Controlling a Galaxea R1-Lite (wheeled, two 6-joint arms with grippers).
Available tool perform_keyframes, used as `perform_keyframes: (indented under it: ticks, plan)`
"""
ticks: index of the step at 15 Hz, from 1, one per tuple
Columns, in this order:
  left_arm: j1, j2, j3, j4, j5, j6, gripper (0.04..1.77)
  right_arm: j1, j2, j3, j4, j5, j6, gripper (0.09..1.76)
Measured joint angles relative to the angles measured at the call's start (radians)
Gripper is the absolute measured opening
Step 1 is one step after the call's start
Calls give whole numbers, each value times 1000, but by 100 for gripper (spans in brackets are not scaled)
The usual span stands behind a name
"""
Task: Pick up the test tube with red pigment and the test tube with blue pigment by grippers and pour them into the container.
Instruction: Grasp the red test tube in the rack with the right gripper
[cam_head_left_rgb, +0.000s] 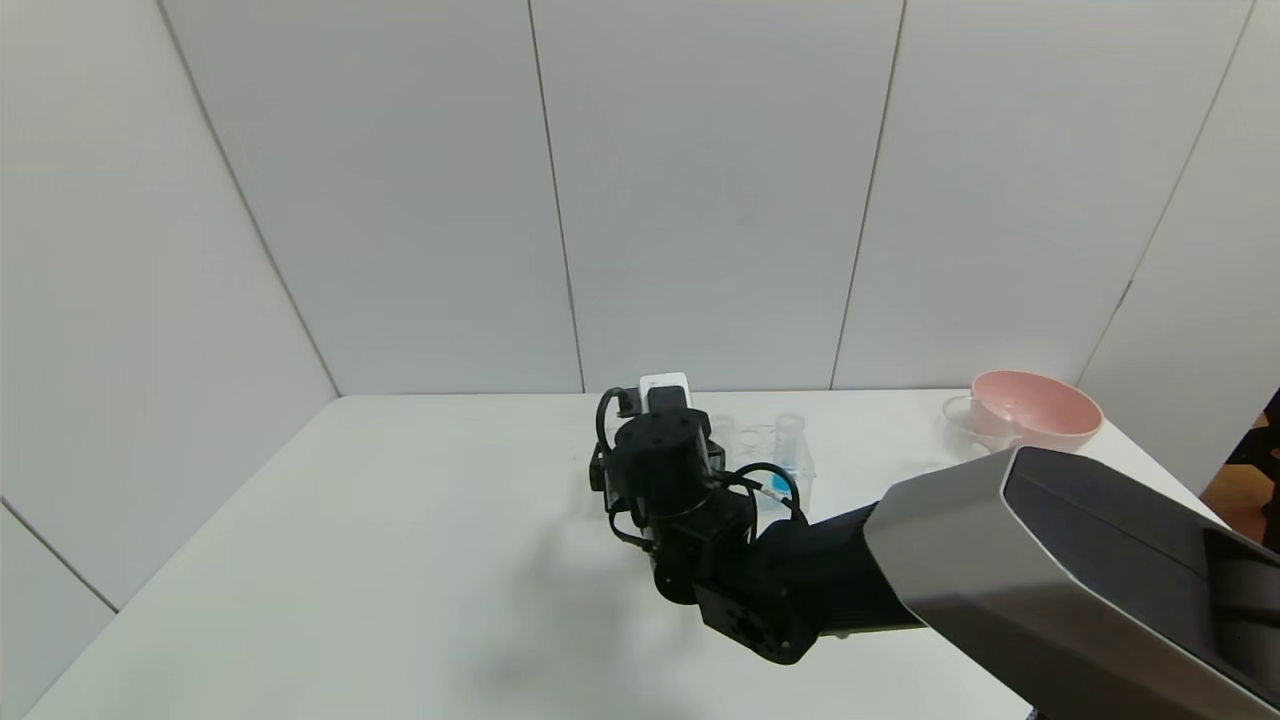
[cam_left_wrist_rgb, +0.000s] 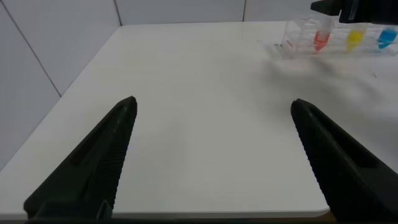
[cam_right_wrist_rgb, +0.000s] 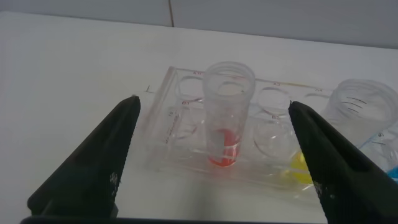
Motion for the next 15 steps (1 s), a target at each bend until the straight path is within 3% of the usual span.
perform_keyframes:
  ticks: [15]
  plan:
    - [0,0,0,0,0,0,176,-13,40,-96,60,19,-18,171]
